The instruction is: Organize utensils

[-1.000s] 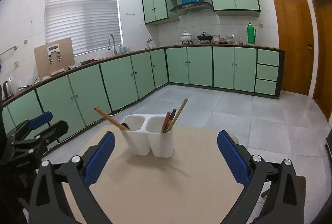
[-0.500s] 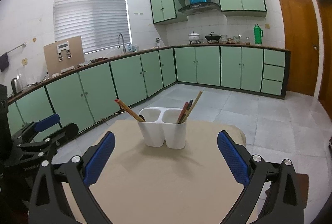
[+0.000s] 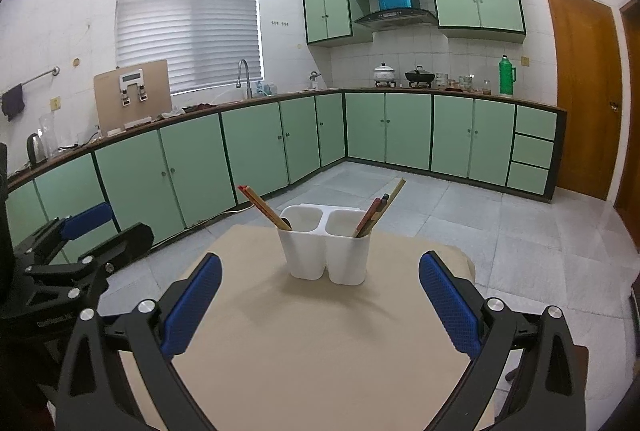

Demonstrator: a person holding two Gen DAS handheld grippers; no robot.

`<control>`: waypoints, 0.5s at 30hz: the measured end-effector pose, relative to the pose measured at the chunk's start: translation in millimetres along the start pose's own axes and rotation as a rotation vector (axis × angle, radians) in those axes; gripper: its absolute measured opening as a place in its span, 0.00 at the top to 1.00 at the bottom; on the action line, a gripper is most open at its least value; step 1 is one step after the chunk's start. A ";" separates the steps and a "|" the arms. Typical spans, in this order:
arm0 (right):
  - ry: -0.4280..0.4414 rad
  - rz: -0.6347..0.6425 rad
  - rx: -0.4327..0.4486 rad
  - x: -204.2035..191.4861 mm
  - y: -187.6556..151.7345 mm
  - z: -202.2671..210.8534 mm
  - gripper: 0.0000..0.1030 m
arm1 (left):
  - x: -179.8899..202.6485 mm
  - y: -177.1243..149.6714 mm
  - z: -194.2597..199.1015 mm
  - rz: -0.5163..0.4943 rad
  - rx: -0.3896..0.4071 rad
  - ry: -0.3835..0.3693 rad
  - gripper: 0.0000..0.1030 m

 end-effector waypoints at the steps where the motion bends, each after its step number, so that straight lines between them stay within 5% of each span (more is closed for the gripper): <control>1: 0.000 0.000 0.001 -0.2 0.2 0.2 0.06 | 0.0 -0.1 0.0 0.000 0.001 0.001 0.09; 15: 0.003 0.003 -0.004 -2.2 -1.4 -3.1 0.06 | -1.9 2.0 1.5 0.007 -0.002 0.007 0.09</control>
Point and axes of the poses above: each gripper's, at about its wrist camera, not at the fingertips, and z roughly against the way its jaws point, x to its right, y to its top, the point moved 1 cm from there along -z, roughly the way its jaws point, and after that the axes turned 11 degrees about z, right-handed, at the moved point
